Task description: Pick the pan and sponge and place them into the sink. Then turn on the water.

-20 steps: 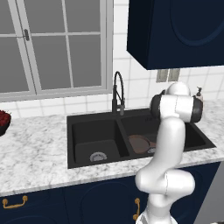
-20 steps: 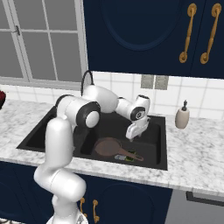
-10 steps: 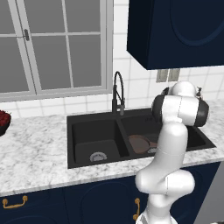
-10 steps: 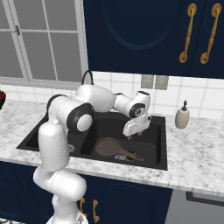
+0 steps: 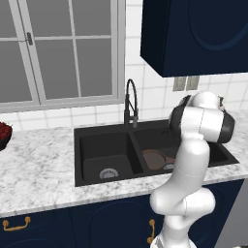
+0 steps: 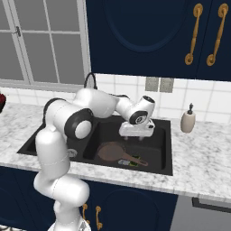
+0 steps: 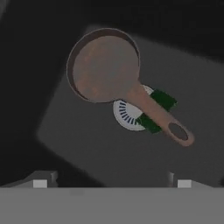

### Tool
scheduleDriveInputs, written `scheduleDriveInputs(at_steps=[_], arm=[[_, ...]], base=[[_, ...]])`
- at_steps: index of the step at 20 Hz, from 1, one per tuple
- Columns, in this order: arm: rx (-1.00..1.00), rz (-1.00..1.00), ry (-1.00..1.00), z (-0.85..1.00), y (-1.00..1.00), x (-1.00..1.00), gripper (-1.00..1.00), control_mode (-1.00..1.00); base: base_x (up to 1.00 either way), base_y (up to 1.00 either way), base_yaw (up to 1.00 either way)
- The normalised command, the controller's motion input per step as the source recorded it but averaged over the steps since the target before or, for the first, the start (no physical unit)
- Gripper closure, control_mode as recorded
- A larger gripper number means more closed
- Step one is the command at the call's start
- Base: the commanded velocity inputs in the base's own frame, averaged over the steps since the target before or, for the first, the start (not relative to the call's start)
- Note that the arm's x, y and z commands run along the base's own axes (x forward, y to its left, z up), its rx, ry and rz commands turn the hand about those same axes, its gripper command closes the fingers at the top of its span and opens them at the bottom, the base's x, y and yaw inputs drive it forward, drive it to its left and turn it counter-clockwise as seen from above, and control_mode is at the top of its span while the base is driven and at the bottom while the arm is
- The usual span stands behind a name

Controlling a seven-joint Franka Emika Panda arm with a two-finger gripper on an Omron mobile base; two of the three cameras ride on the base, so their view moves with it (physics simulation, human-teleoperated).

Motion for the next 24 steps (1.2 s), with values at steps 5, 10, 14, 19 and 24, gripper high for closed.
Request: scheduleDriveInputs(at_steps=[5,10,14,19,24], arm=[[-0.03,-0.87,0.2,0.0,0.04,0.0,-1.0,-1.0],[-0.02,-0.63,0.23,0.0,0.01,0.0,-1.0,-1.0],[0.0,-0.03,0.02,0.0,-0.01,0.0,-1.0,-1.0],[0.06,-0.01,-0.14,0.0,0.18,0.0,-1.0,-1.0],[0.18,-0.06,-0.35,0.19,0.54,0.0,-1.0,-1.0]], base=[[0.0,0.0,0.0],[0.0,0.0,0.0],[0.0,0.0,0.0],[0.0,0.0,0.0],[0.0,0.0,0.0]])
